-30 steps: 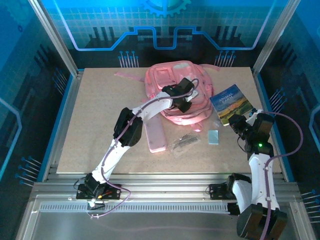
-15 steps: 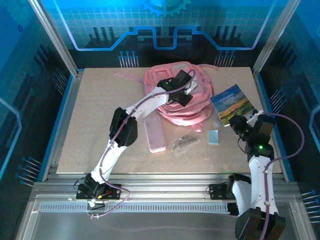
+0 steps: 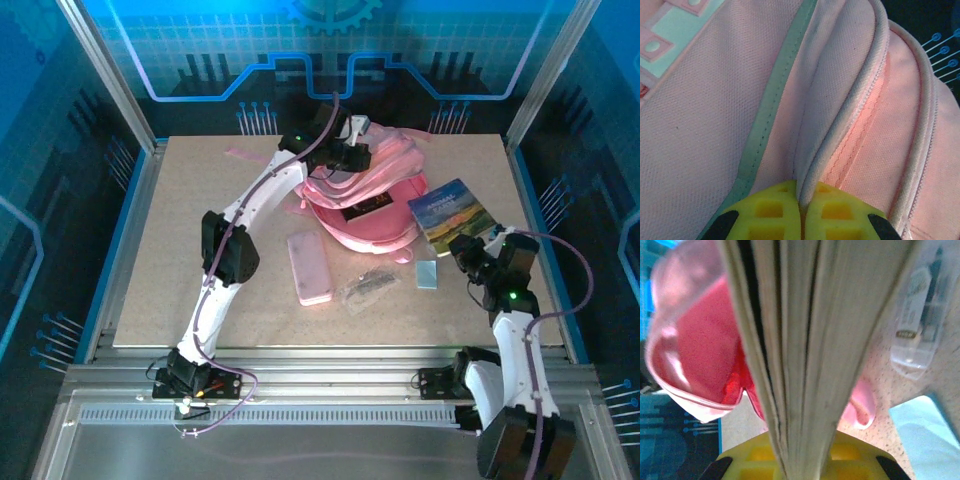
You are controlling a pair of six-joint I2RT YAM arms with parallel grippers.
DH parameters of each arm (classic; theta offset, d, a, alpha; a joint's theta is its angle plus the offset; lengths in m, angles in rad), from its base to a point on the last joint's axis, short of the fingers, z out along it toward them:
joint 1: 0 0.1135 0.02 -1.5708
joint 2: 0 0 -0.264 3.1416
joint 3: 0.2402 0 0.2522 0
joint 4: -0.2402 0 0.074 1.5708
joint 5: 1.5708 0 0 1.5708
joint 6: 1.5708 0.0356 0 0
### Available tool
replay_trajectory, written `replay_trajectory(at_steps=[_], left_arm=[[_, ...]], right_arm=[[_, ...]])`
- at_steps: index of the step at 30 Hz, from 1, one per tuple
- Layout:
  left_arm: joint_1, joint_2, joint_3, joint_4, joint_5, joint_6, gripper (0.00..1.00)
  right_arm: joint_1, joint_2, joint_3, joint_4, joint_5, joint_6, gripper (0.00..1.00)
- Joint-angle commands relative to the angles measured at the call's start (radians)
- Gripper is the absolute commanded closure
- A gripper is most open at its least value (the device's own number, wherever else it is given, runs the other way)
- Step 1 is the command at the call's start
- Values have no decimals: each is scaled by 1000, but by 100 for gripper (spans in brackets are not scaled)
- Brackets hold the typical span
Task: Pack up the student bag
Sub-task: Place the book in the student bag, then close the student bag at the top-center of the table.
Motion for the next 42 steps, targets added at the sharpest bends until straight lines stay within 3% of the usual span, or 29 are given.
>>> replay_trajectory(at_steps=[1,9,15,23,27,30,34,42], left_arm=[[-7,-58,85,86,102,-85,100],[-6,-66,79,103,129,-126,100],[-7,-65,71,129,150,-160,100],[-5,-90,19,158,169,-182,100],[-7,-109,-10,159,150,-168,100],[-6,-118,-45,180,136,-173,100],[-6,-117,-77,209,101,-175,100],[-2,-107,-157,279,36,-205,100]], right_arm=[[122,66,17,231,5,58,100],[355,330,92,514,106,117,100],[444,606,212,708,85,150,100],[519,941,372,848,149,224,100],[520,1080,451,855,134,293,88],[519,1098,445,833,133,316,66],[497,1005,389,698,161,267,41],[391,664,280,212,242,-24,22]])
